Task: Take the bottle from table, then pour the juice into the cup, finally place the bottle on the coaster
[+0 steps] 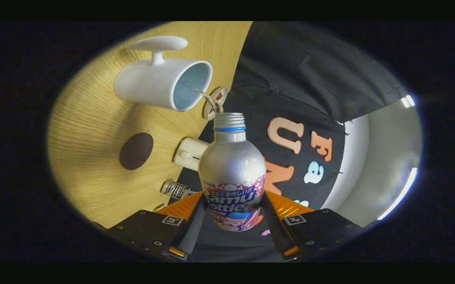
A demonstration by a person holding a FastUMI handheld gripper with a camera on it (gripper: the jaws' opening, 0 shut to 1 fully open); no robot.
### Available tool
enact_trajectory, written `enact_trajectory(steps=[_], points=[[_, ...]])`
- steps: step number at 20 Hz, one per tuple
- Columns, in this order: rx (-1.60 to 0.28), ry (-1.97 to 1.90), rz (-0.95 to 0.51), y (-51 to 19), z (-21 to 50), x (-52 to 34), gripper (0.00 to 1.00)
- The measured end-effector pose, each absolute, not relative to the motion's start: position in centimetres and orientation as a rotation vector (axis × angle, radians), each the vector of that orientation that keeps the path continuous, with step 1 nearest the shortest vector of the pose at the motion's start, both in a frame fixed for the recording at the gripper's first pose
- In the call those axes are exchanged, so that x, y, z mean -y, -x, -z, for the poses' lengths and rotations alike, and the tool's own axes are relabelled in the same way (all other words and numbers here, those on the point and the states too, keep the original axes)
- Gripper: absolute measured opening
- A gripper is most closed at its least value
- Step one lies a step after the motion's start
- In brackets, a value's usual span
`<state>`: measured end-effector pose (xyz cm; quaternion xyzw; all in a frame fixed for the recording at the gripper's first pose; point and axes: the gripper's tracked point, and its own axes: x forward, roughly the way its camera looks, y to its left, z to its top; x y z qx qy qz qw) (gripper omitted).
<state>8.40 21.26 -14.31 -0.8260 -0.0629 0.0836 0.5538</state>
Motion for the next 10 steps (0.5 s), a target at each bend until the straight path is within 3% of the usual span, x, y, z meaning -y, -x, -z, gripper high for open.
enact_trajectory(steps=[10], points=[[0.190, 2.011, -0.201, -8.73, 13.50, -22.15, 0.76]])
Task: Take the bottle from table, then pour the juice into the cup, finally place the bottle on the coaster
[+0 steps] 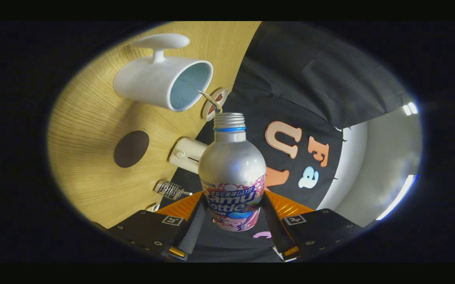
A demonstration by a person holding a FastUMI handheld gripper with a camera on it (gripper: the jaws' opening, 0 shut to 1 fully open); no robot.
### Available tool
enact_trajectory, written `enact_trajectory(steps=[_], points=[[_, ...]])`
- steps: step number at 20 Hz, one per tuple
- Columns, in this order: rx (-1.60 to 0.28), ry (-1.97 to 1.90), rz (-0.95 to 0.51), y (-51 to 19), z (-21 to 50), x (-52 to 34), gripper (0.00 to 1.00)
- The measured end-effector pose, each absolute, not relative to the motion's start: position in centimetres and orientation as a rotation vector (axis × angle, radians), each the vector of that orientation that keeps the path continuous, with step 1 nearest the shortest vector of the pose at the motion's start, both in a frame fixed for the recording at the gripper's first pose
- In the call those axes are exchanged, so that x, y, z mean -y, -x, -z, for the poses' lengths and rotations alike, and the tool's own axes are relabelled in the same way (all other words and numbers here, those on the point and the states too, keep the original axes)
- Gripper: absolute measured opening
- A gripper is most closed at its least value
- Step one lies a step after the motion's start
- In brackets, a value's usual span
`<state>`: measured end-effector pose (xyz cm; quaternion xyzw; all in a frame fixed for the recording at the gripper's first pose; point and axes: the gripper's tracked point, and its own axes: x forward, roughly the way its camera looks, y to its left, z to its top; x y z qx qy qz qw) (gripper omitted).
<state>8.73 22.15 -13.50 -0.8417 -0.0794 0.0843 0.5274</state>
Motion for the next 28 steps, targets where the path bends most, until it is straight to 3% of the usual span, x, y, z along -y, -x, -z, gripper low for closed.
enact_trajectory(steps=[19, 28], points=[[0.194, 1.994, -0.243, -8.3, 15.2, -23.2, 0.77], [0.089, 1.703, -0.290, -7.9, 17.5, -23.2, 0.77]])
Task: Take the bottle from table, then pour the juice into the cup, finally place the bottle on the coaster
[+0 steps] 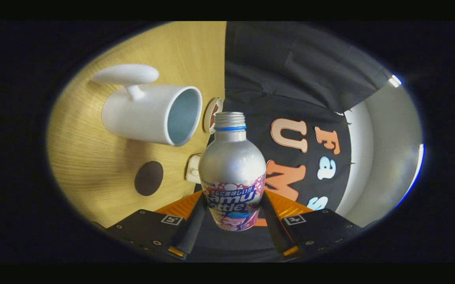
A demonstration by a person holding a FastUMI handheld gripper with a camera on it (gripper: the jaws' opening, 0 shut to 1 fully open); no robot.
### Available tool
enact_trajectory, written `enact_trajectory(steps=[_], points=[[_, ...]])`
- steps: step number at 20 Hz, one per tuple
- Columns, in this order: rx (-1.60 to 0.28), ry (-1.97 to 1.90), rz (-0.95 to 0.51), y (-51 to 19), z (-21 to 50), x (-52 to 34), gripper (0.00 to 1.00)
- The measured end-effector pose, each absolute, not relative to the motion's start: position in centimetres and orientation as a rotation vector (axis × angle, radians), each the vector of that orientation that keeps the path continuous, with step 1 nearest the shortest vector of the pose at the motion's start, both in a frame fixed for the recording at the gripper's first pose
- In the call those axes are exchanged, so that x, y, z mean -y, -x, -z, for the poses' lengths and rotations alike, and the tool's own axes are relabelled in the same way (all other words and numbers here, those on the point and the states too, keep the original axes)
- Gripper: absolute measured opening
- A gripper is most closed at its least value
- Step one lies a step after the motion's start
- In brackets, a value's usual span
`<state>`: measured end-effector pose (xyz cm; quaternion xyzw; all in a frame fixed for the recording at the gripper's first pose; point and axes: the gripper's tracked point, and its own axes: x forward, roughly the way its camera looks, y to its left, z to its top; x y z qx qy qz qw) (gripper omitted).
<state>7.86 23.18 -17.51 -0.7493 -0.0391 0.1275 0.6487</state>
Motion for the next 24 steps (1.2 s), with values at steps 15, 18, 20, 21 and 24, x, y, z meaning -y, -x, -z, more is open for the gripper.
enact_trajectory(steps=[15, 18, 20, 21, 24], points=[[-0.047, 0.910, -0.333, -8.7, 16.4, -24.8, 0.77], [-0.084, 0.761, -0.343, -9.5, 16.4, -24.5, 0.77], [-0.118, 0.660, -0.344, -9.8, 16.8, -24.4, 0.77], [-0.139, 0.611, -0.345, -10.1, 17.2, -24.3, 0.77], [-0.184, 0.488, -0.328, -11.0, 18.4, -23.9, 0.77]])
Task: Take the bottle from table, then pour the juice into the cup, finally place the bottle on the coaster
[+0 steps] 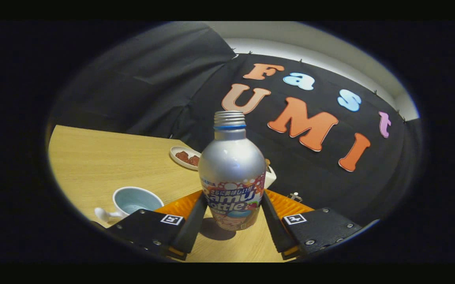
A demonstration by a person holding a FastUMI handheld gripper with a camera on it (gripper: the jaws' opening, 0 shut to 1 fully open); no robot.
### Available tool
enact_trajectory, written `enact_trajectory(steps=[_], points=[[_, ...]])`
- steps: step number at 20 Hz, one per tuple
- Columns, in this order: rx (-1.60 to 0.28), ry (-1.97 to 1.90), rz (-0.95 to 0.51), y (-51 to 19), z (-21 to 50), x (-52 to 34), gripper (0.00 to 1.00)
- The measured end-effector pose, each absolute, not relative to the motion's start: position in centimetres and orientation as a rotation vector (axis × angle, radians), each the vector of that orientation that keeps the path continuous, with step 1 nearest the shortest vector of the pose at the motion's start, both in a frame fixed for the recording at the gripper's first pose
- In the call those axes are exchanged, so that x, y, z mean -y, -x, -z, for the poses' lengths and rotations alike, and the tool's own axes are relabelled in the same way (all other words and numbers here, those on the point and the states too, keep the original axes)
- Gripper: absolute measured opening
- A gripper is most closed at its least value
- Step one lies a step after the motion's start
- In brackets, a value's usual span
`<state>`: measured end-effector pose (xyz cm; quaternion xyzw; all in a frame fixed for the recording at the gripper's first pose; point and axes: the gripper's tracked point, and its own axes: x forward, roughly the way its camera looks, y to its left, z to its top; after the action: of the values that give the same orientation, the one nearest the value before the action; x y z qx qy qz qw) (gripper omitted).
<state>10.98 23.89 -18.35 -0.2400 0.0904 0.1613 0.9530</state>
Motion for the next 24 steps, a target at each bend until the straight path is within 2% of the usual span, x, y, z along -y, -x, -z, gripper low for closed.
enact_trajectory(steps=[11, 24], points=[[-0.383, 0.120, -0.285, -14.1, 23.4, -21.6, 0.77], [-0.488, 0.037, -0.260, -15.3, 28.7, -19.9, 0.78]])
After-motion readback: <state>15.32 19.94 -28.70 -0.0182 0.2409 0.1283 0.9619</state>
